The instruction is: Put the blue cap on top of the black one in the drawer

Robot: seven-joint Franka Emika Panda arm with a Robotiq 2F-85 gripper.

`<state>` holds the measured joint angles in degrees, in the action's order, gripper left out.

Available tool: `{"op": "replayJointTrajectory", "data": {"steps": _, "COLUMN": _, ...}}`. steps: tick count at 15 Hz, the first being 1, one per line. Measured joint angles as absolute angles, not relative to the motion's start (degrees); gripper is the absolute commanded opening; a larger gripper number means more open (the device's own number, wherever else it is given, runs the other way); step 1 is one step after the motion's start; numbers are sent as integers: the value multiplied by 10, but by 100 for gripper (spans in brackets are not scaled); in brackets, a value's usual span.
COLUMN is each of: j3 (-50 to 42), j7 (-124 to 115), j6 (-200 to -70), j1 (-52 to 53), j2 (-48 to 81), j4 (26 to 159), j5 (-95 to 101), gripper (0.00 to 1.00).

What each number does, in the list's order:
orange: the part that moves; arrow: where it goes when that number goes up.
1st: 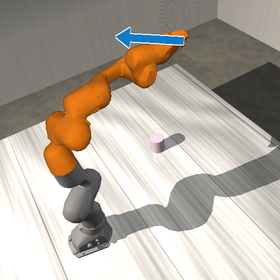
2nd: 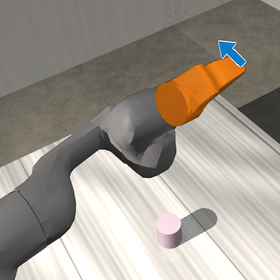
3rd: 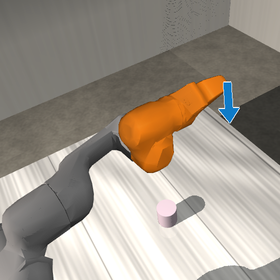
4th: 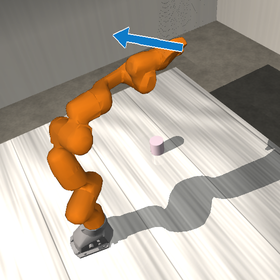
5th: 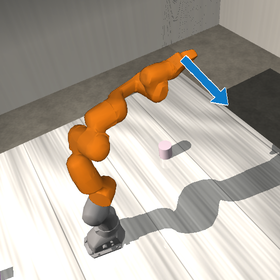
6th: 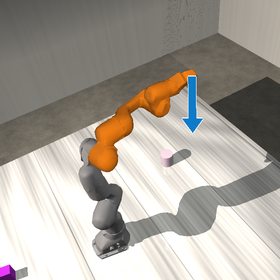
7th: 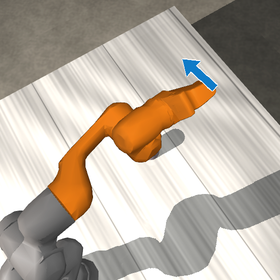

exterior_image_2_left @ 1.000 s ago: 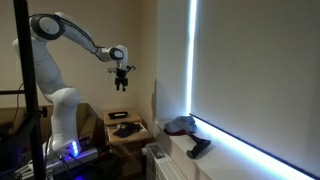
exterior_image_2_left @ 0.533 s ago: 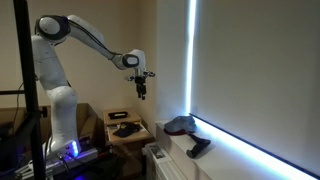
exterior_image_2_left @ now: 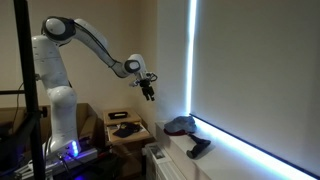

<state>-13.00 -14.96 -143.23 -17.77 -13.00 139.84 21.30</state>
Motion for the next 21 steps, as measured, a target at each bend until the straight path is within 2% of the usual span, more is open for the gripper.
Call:
{"op": "replayJointTrajectory", "data": {"steps": 5, "j3": -154, "j7": -293, "j6": -1646, "j1": -232, "j2": 11, "j4": 1364, "j5": 275, "gripper": 100}}
{"op": "replayJointTrajectory", "data": {"steps": 9, "j3": -151, "j7": -308, "j6": -1633, "j1": -234, "j2": 103, "j4": 1301, "j5": 174, "gripper": 100}}
{"op": "replayJointTrajectory", "data": {"steps": 13, "j3": -160, "j7": -280, "j6": -1630, "j1": -218, "j2": 108, "j4": 1296, "j5": 138, "gripper": 100}}
{"op": "replayJointTrajectory", "data": {"steps": 18, "j3": 22, "j7": -83, "j6": -1640, "j1": -309, "j2": 132, "j4": 1288, "j5": -119, "gripper": 100}}
{"op": "replayJointTrajectory", "data": {"steps": 21, "j3": 8, "j7": -25, "j6": -1647, "j1": -310, "j2": 183, "j4": 1228, "j5": -175, "gripper": 100}}
